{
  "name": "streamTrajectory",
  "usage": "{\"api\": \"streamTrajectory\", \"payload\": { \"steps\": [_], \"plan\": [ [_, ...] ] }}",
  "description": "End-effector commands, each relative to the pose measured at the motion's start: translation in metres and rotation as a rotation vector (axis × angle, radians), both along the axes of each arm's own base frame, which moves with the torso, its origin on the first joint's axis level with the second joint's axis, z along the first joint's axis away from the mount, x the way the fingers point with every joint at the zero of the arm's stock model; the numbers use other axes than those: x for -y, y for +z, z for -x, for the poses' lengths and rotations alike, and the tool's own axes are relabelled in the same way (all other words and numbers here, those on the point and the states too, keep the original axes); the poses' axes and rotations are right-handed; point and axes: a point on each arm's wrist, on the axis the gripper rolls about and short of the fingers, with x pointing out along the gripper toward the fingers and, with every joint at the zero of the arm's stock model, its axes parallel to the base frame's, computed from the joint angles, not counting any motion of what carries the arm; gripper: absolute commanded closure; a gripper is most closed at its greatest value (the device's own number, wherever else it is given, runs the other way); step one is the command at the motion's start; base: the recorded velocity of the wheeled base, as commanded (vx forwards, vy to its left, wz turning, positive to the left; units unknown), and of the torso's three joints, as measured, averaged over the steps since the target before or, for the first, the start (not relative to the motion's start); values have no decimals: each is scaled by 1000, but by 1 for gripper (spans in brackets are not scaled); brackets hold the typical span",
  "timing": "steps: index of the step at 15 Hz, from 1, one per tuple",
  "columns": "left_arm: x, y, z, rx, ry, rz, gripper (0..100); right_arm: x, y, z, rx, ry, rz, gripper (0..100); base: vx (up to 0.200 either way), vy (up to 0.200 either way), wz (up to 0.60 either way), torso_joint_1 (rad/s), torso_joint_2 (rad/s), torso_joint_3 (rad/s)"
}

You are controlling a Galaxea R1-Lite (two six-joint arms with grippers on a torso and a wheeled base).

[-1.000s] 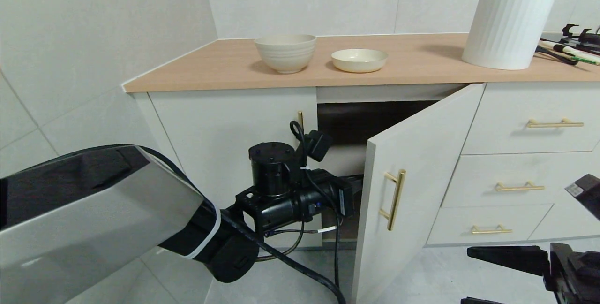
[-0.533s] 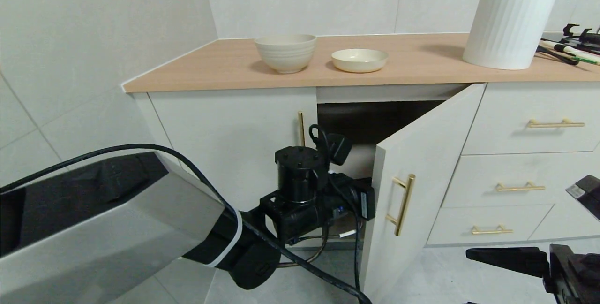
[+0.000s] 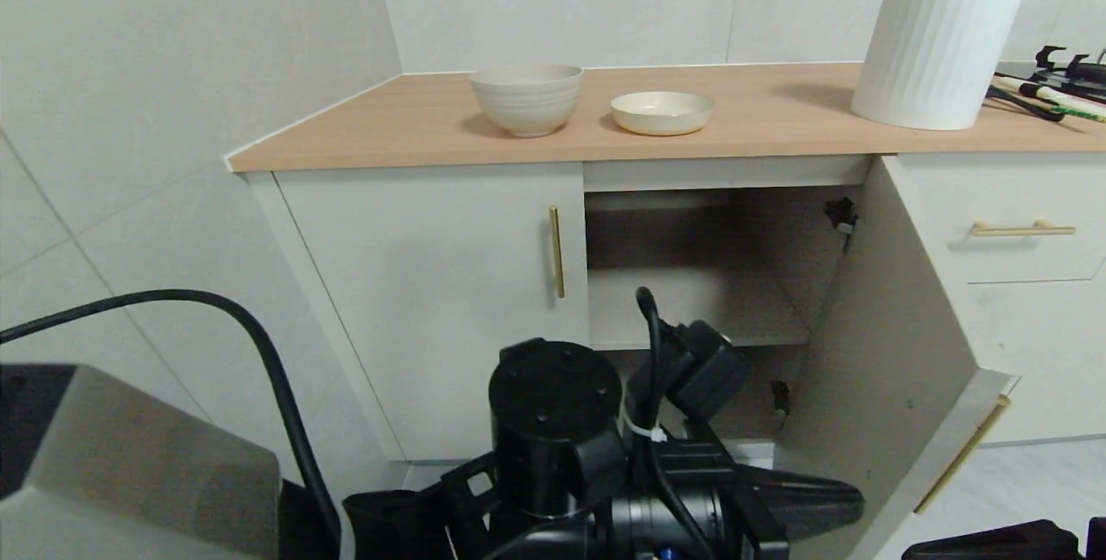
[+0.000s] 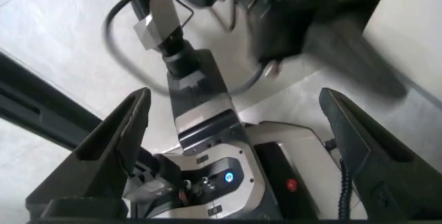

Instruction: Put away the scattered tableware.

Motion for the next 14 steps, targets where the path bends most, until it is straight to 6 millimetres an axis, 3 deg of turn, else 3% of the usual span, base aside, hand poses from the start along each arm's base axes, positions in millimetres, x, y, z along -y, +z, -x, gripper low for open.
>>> {"api": "streamTrajectory", "payload": {
  "steps": [1, 5, 7, 10, 14],
  "plan": [
    [-16, 10, -26, 22, 101, 33, 100, 2, 1, 2, 9, -1, -8, 0, 0, 0, 0, 0, 0, 0],
    [-49, 21, -65, 51, 274, 56, 100, 0, 1, -6, -6, -46, 6, 0, 0, 0, 0, 0, 0, 0],
    [-86, 42, -75, 38, 378, 32, 100, -7, 1, -24, -23, -178, 51, 0, 0, 0, 0, 0, 0, 0],
    [-146, 70, -68, -10, 607, -105, 100, -25, 11, -54, -25, -380, 125, 0, 0, 0, 0, 0, 0, 0],
    [-202, 87, -31, 8, 781, -131, 100, -53, 31, -101, 5, -576, 180, 0, 0, 0, 0, 0, 0, 0]
  ]
}}
